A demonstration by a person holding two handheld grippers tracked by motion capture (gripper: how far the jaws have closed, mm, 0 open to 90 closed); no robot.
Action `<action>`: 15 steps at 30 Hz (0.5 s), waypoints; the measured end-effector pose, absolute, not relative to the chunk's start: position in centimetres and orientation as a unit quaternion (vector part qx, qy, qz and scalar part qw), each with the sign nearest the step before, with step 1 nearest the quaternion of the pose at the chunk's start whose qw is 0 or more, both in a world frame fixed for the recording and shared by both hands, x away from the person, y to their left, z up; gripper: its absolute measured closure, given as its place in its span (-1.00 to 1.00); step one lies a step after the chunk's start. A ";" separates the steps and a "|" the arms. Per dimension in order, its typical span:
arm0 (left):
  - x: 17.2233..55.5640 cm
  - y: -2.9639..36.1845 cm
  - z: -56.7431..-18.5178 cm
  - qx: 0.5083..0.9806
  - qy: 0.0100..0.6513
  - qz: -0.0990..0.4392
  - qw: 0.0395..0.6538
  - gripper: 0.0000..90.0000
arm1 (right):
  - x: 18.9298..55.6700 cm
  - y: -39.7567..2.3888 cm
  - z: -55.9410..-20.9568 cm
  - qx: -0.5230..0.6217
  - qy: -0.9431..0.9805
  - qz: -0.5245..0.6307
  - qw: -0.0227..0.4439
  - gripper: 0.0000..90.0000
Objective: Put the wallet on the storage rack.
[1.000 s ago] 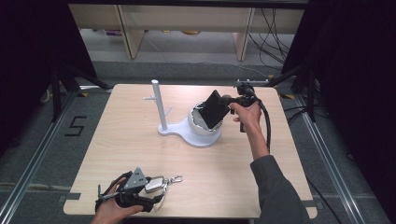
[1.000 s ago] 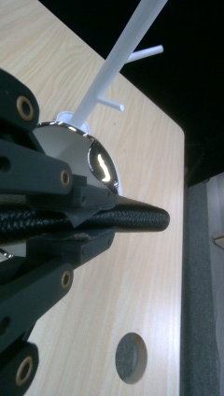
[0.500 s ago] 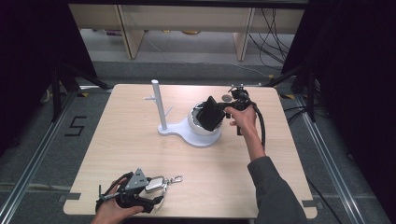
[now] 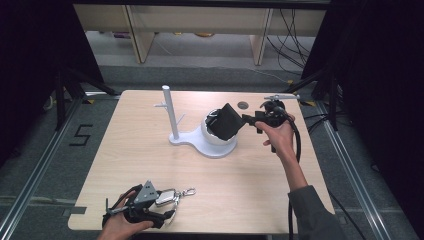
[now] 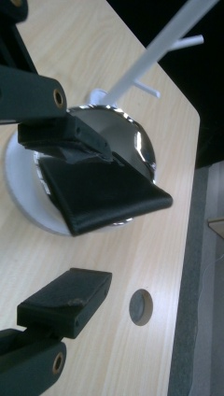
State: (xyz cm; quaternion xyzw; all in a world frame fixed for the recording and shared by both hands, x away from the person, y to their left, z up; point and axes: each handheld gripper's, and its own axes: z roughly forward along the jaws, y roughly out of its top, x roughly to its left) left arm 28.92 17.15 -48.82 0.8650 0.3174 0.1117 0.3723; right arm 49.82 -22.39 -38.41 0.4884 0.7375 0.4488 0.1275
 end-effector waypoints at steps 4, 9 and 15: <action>29.0 17.2 -48.9 0.865 0.318 0.112 0.371 -0.48 | 48.3 -22.9 -38.6 0.481 0.739 0.454 0.125 -0.22; 28.9 17.2 -48.9 0.863 0.322 0.110 0.374 -0.48 | 45.8 -23.0 -39.9 0.449 0.757 0.459 0.124 -0.18; 29.0 17.3 -49.1 0.872 0.310 0.120 0.359 -0.48 | 44.5 -22.5 -40.6 0.461 0.757 0.450 0.108 -0.21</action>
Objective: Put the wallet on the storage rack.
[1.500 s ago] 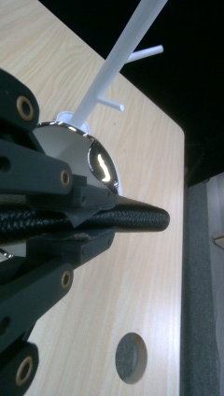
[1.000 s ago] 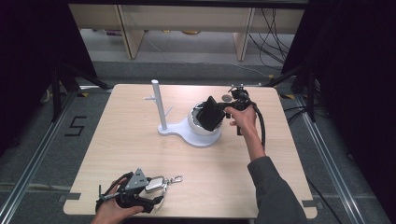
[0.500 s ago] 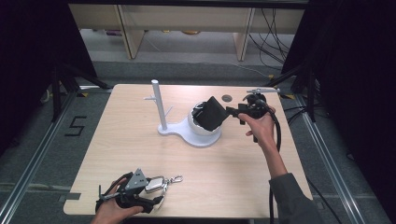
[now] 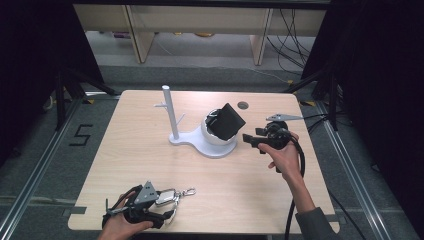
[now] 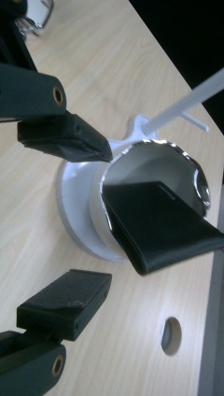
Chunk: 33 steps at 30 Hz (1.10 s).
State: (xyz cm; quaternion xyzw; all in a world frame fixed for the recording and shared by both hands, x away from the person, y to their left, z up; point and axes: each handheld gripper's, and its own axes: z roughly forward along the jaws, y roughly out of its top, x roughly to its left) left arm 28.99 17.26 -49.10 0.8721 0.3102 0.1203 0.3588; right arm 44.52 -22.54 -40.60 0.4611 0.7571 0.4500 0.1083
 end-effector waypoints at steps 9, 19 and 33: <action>29.0 17.1 -49.2 0.869 0.316 0.116 0.363 -0.48 | 42.9 -22.3 -42.0 0.453 0.764 0.447 0.106 -0.29; 28.9 17.6 -48.8 0.861 0.326 0.124 0.371 -0.48 | 41.4 -21.6 -44.2 0.430 0.786 0.432 0.106 -0.35; 28.7 18.0 -48.9 0.854 0.338 0.129 0.372 -0.48 | 37.3 -19.6 -46.3 0.403 0.811 0.404 0.126 -0.39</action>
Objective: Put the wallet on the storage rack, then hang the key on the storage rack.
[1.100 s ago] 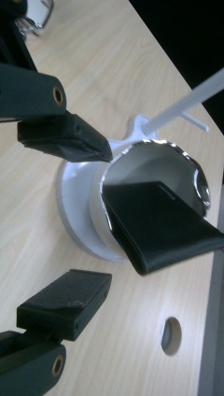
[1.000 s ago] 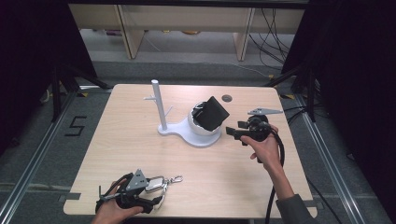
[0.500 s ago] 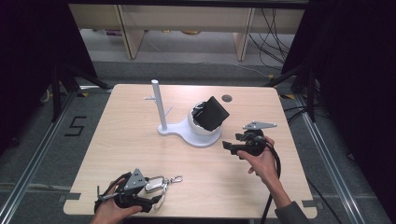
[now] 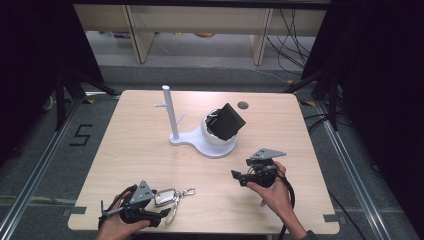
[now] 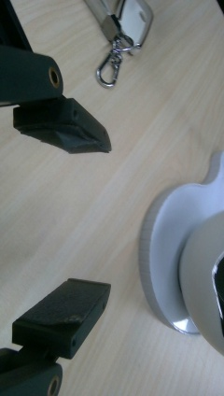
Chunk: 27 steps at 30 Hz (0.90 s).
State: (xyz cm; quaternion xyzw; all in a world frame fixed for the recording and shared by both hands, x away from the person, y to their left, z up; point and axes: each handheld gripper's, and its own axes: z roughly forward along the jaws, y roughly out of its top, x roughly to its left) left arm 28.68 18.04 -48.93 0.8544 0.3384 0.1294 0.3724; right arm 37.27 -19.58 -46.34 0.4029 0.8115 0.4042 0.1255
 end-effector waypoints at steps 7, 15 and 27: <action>28.6 18.1 -49.0 0.859 0.333 0.128 0.368 -0.48 | 35.1 -18.4 -47.6 0.383 0.835 0.381 0.101 -0.39; 28.7 18.4 -49.3 0.856 0.339 0.130 0.367 -0.48 | 33.5 -18.8 -49.0 0.379 0.841 0.379 0.077 -0.39; 29.2 17.8 -48.5 0.859 0.322 0.127 0.377 -0.48 | 31.8 -19.4 -49.2 0.383 0.853 0.349 0.069 -0.40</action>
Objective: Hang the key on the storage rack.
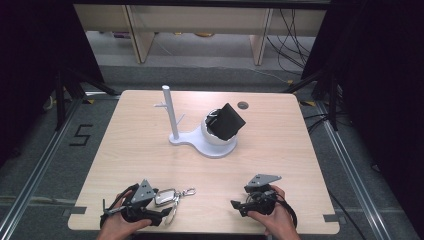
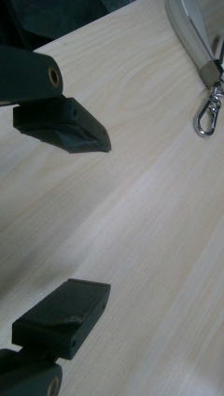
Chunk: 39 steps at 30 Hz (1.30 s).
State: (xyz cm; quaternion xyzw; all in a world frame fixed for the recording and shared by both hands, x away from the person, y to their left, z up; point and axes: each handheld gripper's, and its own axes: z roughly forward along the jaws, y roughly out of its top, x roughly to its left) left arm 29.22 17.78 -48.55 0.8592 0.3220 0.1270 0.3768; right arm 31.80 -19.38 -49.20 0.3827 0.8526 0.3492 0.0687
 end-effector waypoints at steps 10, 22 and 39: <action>31.8 16.0 -47.1 0.876 0.300 0.118 0.358 -0.30 | 31.9 -19.2 -49.2 0.360 0.855 0.364 0.079 -0.39; 34.6 11.7 -46.5 0.936 0.242 0.086 0.241 -0.02 | 31.9 -19.3 -48.9 0.357 0.860 0.358 0.071 -0.39; 36.8 8.1 -47.6 0.974 0.191 0.062 0.108 0.27 | 32.0 -19.0 -49.2 0.348 0.863 0.358 0.071 -0.39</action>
